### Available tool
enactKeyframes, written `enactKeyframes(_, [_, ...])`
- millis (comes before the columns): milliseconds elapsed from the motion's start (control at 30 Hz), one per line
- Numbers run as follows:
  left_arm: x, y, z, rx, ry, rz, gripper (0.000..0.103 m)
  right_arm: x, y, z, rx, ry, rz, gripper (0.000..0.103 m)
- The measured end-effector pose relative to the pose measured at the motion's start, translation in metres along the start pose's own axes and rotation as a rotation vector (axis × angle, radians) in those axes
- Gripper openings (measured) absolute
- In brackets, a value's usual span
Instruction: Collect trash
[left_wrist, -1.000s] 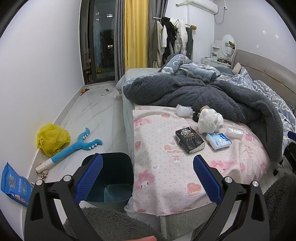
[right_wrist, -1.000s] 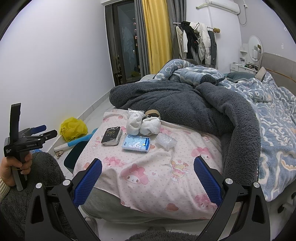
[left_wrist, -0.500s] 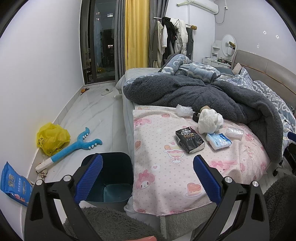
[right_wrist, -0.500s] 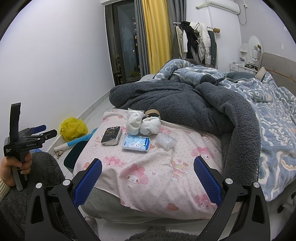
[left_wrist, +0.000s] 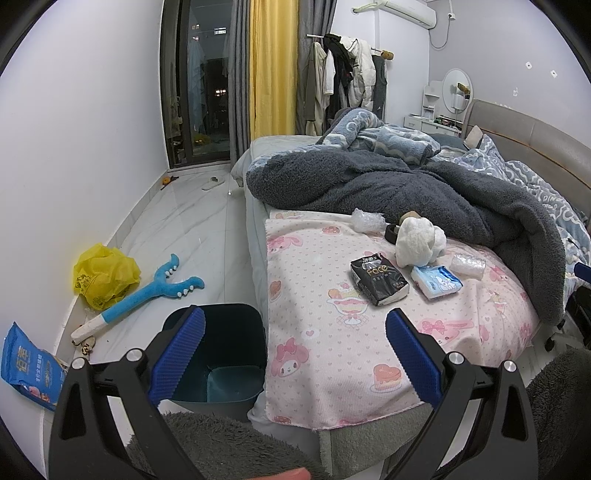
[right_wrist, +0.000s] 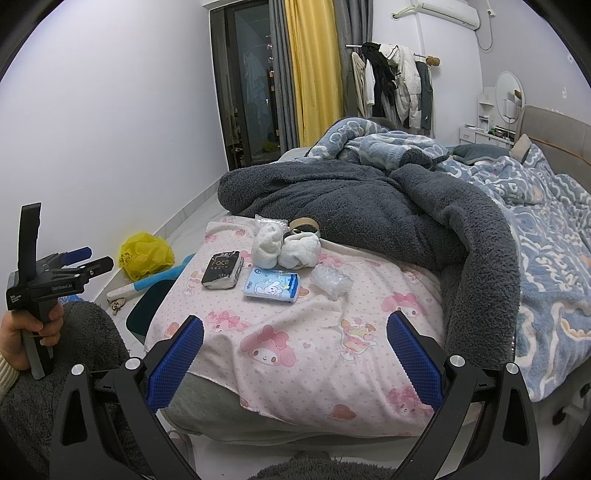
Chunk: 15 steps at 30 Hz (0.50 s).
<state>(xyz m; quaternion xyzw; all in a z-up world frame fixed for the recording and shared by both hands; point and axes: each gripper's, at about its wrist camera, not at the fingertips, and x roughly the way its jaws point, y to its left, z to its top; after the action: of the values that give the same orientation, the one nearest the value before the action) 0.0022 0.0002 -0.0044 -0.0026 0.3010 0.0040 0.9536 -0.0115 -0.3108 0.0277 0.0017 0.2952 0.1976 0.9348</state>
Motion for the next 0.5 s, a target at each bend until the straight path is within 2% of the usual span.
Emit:
enactKeyframes(67, [-0.004, 0.005, -0.004, -0.005, -0.003, -0.003, 0.100, 0.001, 0.002, 0.002, -0.005, 0.010, -0.009, 0.100])
enactKeyframes(167, [-0.002, 0.003, 0.002, 0.002, -0.006, -0.053, 0.100, 0.000, 0.005, 0.007, -0.036, 0.020, -0.013, 0.100])
enactKeyframes(333, [-0.004, -0.009, 0.010, 0.093, -0.005, -0.104, 0.100, 0.013, 0.006, 0.011, -0.058, 0.031, 0.005, 0.100])
enactKeyframes(500, [0.004, -0.021, 0.023, 0.132, -0.020, -0.143, 0.099, 0.038, 0.001, 0.017, -0.086, 0.041, 0.033, 0.097])
